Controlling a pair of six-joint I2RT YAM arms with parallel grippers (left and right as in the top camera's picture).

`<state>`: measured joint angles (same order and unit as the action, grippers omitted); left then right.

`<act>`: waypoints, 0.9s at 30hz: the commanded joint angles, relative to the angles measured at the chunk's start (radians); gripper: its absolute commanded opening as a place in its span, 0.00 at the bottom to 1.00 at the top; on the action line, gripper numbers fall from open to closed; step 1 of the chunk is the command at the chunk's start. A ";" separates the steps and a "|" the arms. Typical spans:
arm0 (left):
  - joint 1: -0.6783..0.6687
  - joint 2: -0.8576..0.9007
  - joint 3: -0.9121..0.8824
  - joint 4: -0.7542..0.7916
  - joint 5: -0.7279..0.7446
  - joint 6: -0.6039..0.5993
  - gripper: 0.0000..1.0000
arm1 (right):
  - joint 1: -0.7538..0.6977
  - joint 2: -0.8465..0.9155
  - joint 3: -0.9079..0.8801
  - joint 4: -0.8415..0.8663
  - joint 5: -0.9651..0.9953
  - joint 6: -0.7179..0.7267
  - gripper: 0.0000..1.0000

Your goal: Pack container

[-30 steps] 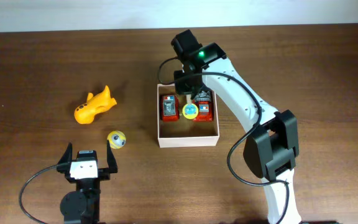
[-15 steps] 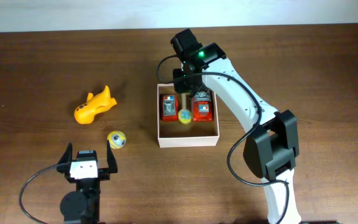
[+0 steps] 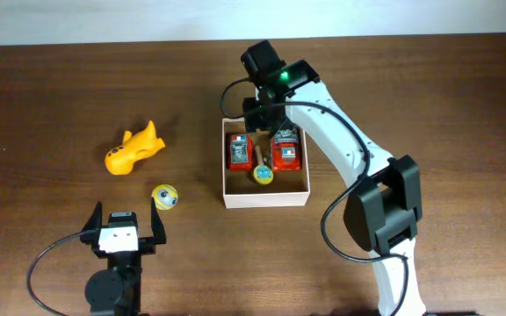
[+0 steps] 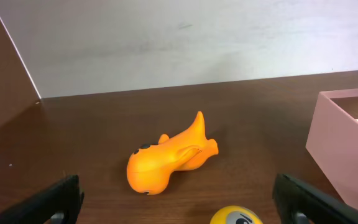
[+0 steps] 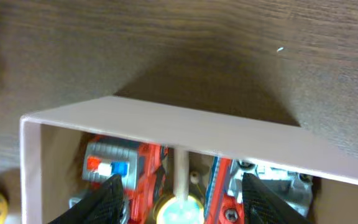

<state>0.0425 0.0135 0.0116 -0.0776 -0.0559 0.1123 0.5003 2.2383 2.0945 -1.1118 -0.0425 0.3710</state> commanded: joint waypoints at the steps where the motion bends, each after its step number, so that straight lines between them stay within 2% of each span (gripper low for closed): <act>1: 0.006 -0.008 -0.003 -0.002 0.008 0.010 0.99 | 0.009 -0.032 0.120 -0.021 0.004 -0.054 0.56; 4: 0.006 -0.008 -0.003 -0.002 0.008 0.010 0.99 | 0.000 -0.045 0.242 -0.080 0.119 -0.053 0.56; 7: 0.006 -0.008 -0.003 -0.002 0.008 0.010 0.99 | -0.035 -0.046 0.362 -0.153 0.236 -0.053 0.63; 9: 0.006 -0.008 -0.002 -0.002 0.008 0.010 0.99 | -0.075 -0.046 0.406 -0.196 0.293 -0.053 0.74; 11: 0.006 -0.008 -0.003 -0.002 0.008 0.010 0.99 | -0.136 -0.046 0.421 -0.233 0.327 -0.052 0.84; 14: 0.006 -0.008 -0.002 -0.002 0.008 0.010 0.99 | -0.239 -0.044 0.420 -0.275 0.342 -0.050 0.92; 17: 0.006 -0.008 -0.002 -0.002 0.008 0.010 0.99 | -0.357 -0.042 0.420 -0.300 0.342 -0.021 0.95; 18: 0.006 -0.008 -0.003 -0.002 0.008 0.010 0.99 | -0.400 -0.042 0.420 -0.302 0.342 -0.021 0.99; 27: 0.006 -0.008 -0.002 -0.002 0.008 0.010 0.99 | -0.672 -0.038 0.419 -0.298 0.261 -0.022 0.99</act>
<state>0.0425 0.0135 0.0116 -0.0776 -0.0559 0.1123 -0.1345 2.2093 2.5038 -1.4082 0.2588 0.3401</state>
